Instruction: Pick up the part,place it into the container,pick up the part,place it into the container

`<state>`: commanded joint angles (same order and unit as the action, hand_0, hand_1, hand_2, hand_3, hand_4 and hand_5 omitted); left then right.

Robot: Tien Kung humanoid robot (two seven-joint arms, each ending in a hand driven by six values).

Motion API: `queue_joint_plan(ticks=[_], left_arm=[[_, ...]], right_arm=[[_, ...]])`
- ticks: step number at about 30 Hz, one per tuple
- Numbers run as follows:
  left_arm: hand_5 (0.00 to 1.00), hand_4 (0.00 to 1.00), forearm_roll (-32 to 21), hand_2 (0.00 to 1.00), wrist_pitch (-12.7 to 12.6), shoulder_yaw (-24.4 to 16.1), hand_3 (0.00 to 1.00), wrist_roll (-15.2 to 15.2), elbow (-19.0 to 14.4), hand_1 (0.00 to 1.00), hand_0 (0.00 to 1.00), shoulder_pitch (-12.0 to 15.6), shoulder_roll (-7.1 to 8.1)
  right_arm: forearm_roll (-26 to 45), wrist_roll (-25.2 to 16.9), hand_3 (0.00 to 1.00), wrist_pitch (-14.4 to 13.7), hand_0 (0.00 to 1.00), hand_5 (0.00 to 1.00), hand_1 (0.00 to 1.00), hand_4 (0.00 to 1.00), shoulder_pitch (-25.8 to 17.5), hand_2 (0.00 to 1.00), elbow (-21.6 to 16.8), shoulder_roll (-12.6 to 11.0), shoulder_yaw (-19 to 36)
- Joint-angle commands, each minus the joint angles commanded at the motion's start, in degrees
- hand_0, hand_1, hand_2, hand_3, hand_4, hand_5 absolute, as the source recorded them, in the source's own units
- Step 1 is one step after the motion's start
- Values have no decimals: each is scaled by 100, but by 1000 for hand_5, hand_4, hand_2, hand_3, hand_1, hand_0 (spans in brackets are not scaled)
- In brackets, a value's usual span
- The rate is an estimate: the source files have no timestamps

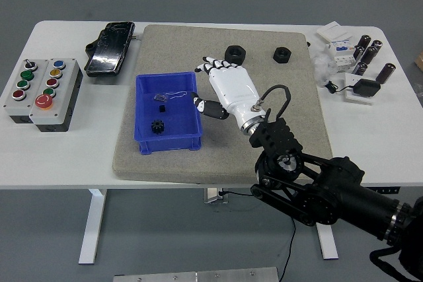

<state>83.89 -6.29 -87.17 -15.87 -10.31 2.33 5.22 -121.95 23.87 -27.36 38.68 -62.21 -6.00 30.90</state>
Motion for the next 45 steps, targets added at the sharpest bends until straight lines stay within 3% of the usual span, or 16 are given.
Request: queue_joint_plan(ticks=[4,9,10,15,16,33,34,39,40,45], left_arm=[[382,720,-6,587,-2,4,629,0,0,624,658,8,1],[382,720,-15,587,-5,11,629,4,0,624,658,3,3],[382,720,-15,587,-5,12,629,5,0,623,658,2,2],[382,720,-1,587,2,13,629,6,0,623,658,-7,0],[382,720,4,586,4,11,629,6,0,624,658,-9,1],[382,720,54,586,23,-6,629,4,0,624,658,-22,10],[380,719,53,586,24,-5,628,4,0,624,659,-22,12],[380,719,38,586,25,11,628,15,0,624,659,-24,16],[381,719,31,586,26,18,628,18,0,625,659,-25,16],[381,719,-49,586,12,87,628,70,0,625,659,-34,13]], right_arm=[[187,58,749,232,566,441,749,680,-71,807,350,-194,326],[454,80,749,533,566,441,749,680,-192,807,665,-326,318],[489,61,790,547,523,546,749,779,-217,813,690,-325,296],[587,-20,790,533,523,546,749,779,-260,813,728,-256,198],[606,-32,791,533,522,619,743,831,-254,815,748,-239,173],[857,-155,779,519,495,620,724,836,-85,775,1237,-77,-266],[846,-152,672,519,452,331,626,495,-84,614,1245,-77,-274],[757,-130,672,612,452,331,626,495,-86,614,1302,-72,-328],[752,-135,656,620,423,152,605,525,-88,568,1310,-72,-343],[760,-183,656,583,423,152,605,525,-90,568,1318,-68,-395]])
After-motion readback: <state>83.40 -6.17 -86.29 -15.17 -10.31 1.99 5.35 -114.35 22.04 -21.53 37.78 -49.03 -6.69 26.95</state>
